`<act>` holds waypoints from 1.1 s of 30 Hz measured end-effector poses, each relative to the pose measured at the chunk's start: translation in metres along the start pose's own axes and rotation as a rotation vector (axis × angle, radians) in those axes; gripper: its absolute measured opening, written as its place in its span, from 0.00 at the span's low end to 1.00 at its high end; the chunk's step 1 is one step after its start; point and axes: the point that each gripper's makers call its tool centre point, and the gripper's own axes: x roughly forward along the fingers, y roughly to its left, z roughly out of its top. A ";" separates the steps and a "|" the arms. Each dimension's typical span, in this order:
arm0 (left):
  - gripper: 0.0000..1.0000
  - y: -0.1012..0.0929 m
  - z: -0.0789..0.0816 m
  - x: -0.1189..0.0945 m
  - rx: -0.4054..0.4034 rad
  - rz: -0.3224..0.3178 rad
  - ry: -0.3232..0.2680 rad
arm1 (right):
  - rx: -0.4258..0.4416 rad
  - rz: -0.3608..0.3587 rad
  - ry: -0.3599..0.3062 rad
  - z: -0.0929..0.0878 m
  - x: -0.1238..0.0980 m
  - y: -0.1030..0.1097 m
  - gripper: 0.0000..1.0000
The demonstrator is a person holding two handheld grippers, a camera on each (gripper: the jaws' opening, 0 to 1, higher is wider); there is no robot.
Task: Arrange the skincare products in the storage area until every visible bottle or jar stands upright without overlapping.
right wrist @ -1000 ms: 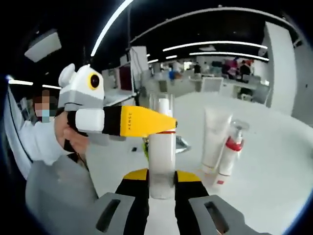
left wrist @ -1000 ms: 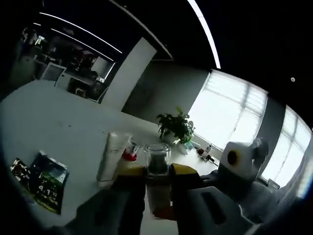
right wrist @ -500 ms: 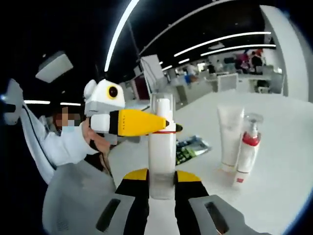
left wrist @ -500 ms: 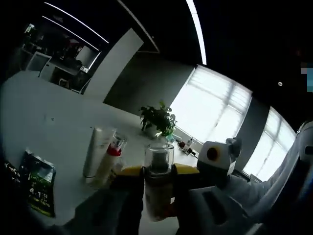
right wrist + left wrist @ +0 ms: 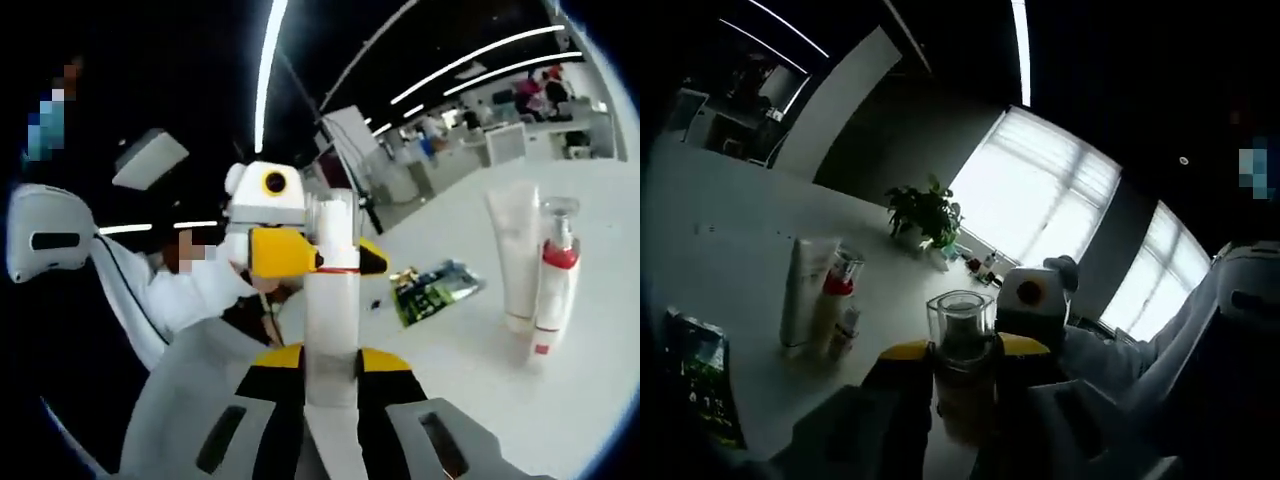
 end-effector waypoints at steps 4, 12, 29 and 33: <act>0.19 -0.008 -0.004 0.002 -0.009 -0.037 0.021 | 0.023 0.060 0.009 -0.003 -0.002 0.006 0.10; 0.18 -0.011 -0.007 0.002 -0.025 -0.073 0.050 | 0.050 0.117 0.020 -0.007 -0.004 0.012 0.10; 0.17 -0.003 -0.010 0.002 -0.032 -0.038 0.069 | 0.033 0.075 0.070 -0.010 0.000 0.006 0.11; 0.17 0.003 -0.008 0.002 -0.024 -0.010 0.062 | 0.028 0.038 0.074 -0.010 0.002 0.001 0.11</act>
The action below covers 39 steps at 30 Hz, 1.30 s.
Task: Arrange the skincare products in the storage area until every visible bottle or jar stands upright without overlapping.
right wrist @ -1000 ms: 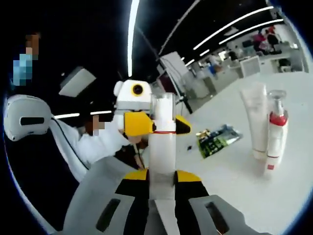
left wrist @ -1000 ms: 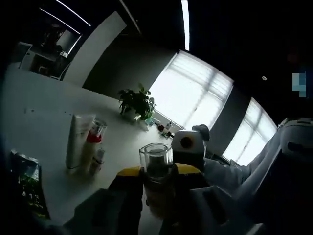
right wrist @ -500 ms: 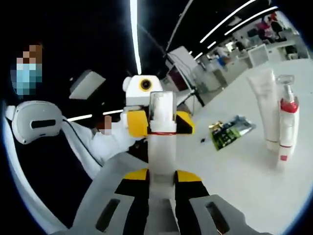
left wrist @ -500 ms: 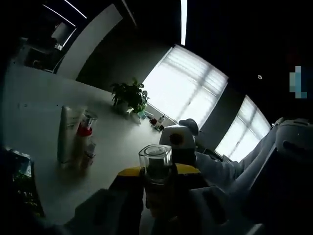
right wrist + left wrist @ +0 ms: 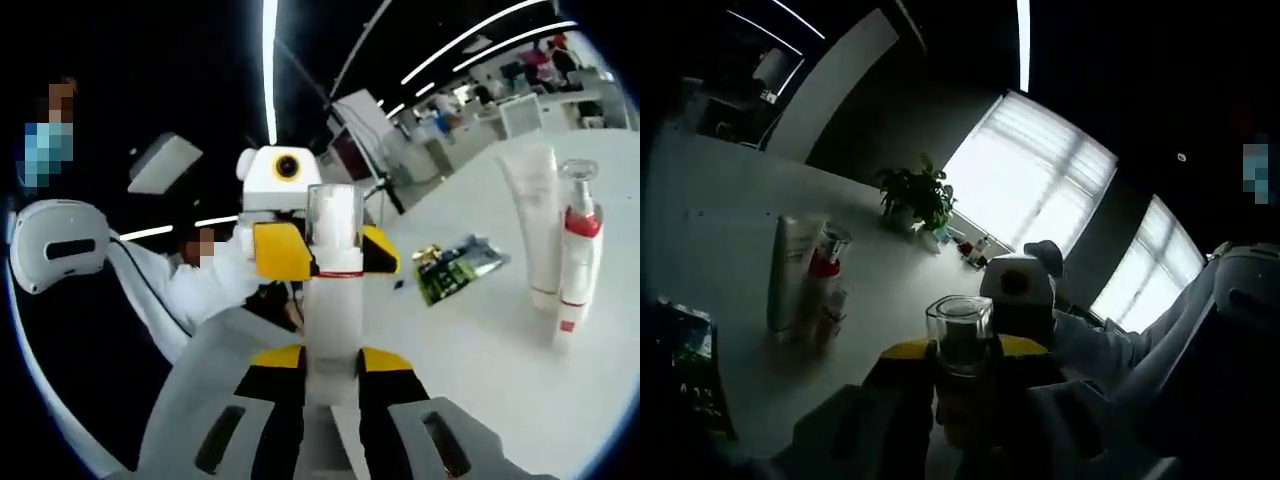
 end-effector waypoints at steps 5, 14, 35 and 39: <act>0.17 0.010 0.003 -0.001 -0.002 0.050 -0.011 | -0.035 -0.091 0.014 0.001 0.002 -0.011 0.13; 0.17 0.018 0.007 0.003 0.013 0.149 -0.063 | -0.048 -0.219 0.019 0.007 0.005 -0.025 0.14; 0.17 0.037 0.029 -0.003 0.061 0.338 -0.213 | -0.173 -0.529 -0.026 0.030 0.005 -0.046 0.16; 0.17 0.038 0.033 -0.004 0.071 0.366 -0.240 | -0.192 -0.573 -0.034 0.034 0.006 -0.050 0.16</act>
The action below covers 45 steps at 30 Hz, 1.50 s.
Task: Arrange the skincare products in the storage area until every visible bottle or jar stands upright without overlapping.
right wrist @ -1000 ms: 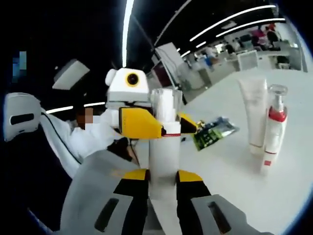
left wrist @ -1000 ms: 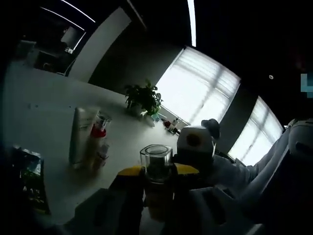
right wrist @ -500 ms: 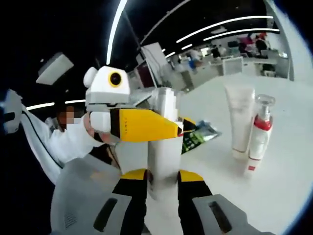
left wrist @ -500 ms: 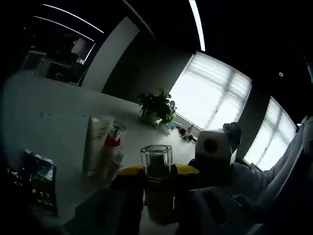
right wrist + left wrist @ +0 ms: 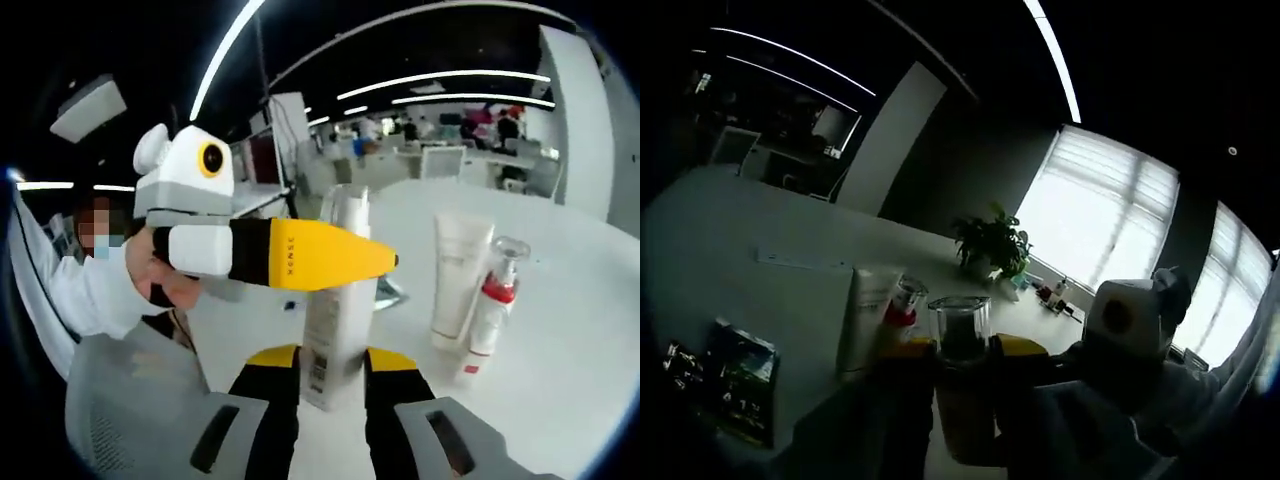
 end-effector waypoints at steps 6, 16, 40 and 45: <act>0.17 0.005 0.004 0.003 -0.006 0.058 -0.046 | -0.030 -0.068 -0.015 0.002 0.004 -0.006 0.16; 0.17 0.012 0.015 0.005 0.003 0.132 -0.119 | -0.063 -0.152 -0.042 0.010 0.005 -0.016 0.15; 0.17 0.002 0.017 0.009 0.097 0.097 -0.121 | -0.012 -0.106 -0.067 0.012 -0.002 -0.021 0.12; 0.17 -0.004 0.014 0.009 0.088 0.042 -0.089 | 0.042 -0.035 -0.072 0.011 -0.004 -0.014 0.12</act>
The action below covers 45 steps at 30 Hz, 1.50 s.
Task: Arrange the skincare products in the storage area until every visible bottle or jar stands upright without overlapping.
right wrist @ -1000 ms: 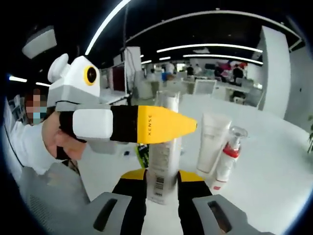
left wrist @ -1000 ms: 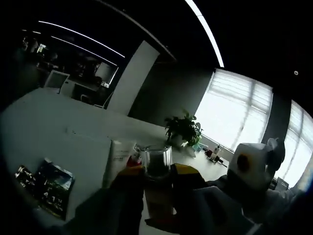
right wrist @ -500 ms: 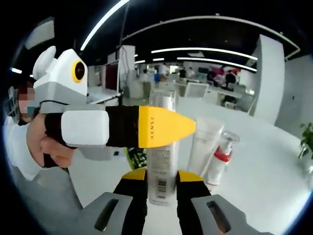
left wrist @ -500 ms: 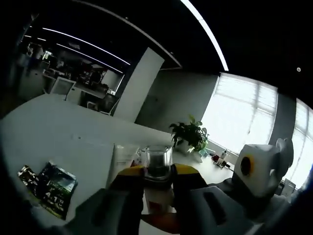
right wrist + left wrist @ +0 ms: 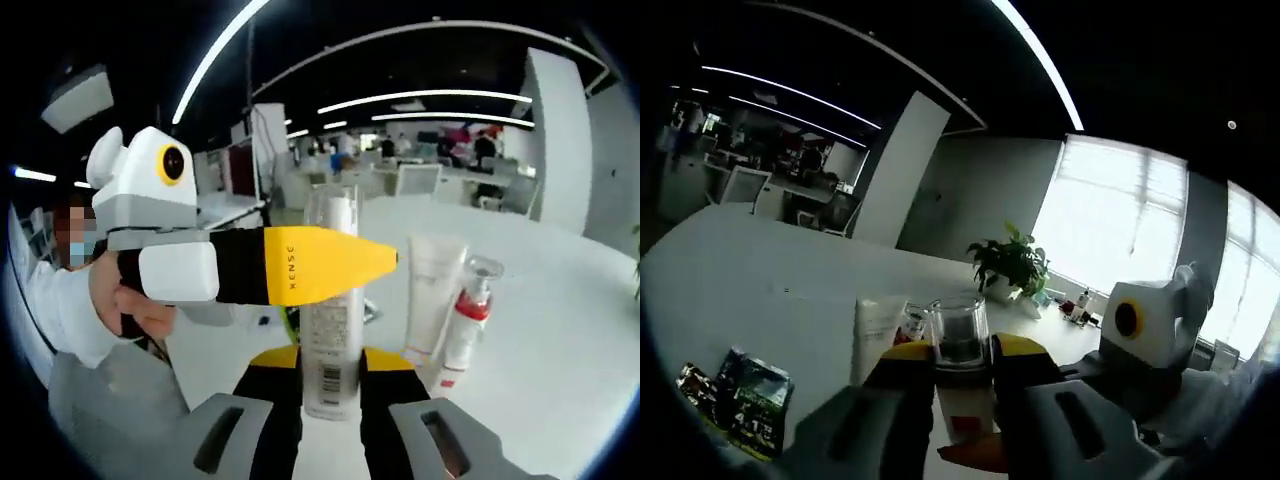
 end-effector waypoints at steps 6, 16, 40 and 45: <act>0.17 -0.011 -0.001 -0.003 -0.027 -0.125 0.048 | -0.012 0.128 -0.013 0.001 -0.008 0.010 0.12; 0.19 -0.024 -0.012 -0.013 -0.048 -0.264 0.132 | 0.012 0.302 -0.005 -0.009 -0.017 0.028 0.12; 0.24 -0.056 -0.027 -0.035 -0.057 -0.513 0.237 | 0.089 0.615 -0.055 -0.013 -0.044 0.064 0.12; 0.23 -0.060 -0.031 -0.037 -0.057 -0.536 0.253 | 0.107 0.633 -0.062 -0.012 -0.045 0.062 0.12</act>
